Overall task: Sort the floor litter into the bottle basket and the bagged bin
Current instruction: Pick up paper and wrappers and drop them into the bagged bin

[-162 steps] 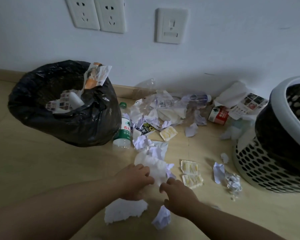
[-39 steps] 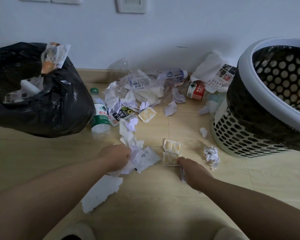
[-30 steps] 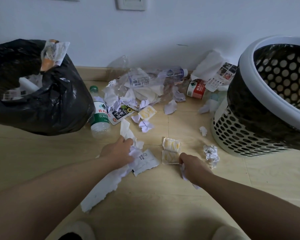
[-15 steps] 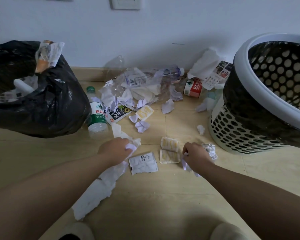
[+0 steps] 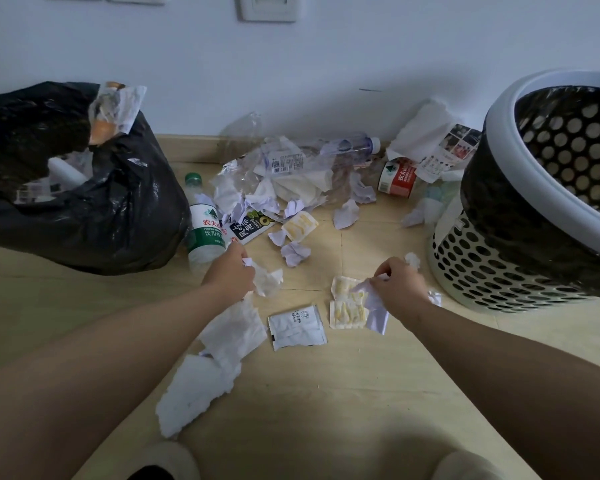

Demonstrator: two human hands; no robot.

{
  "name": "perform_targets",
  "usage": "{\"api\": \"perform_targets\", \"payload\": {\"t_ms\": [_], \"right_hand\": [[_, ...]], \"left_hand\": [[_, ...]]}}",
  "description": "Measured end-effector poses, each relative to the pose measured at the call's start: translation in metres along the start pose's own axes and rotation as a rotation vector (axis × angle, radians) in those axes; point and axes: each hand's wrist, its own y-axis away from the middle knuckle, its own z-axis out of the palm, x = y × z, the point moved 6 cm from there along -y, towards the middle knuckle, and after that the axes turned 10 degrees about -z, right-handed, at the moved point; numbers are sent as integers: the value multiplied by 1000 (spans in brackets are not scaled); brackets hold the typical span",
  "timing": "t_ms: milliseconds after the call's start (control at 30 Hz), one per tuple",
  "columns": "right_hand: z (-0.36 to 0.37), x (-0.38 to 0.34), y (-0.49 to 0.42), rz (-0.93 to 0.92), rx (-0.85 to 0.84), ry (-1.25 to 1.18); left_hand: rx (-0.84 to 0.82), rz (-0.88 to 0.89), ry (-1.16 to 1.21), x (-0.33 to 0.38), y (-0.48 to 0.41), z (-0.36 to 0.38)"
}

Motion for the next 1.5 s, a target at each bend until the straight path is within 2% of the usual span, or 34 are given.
{"api": "perform_targets", "payload": {"t_ms": [67,133,233,467,667,867,967,1167,1500], "right_hand": [[0,-3,-1,-4,26,-54],[0,-4,-2,2,61,-109],[4,-4,-4,24,78,-151],[8,-5,-2,69,96,-126],[5,-6,-6,100,77,-31],[13,-3,-6,110,24,-32],[18,5,1,122,-4,-47],[22,12,4,137,-89,-67],[15,2,0,156,-92,-81]], "left_hand": [[-19,-23,111,-1,-1,-1],[-1,-8,120,1,-1,-4],[55,52,13,4,3,-7],[-3,131,-176,14,14,7],[19,199,-500,29,30,20],[45,380,-783,52,27,49],[21,339,-839,55,15,56],[-140,281,-908,49,3,74],[-144,462,-1062,33,22,74]]}}
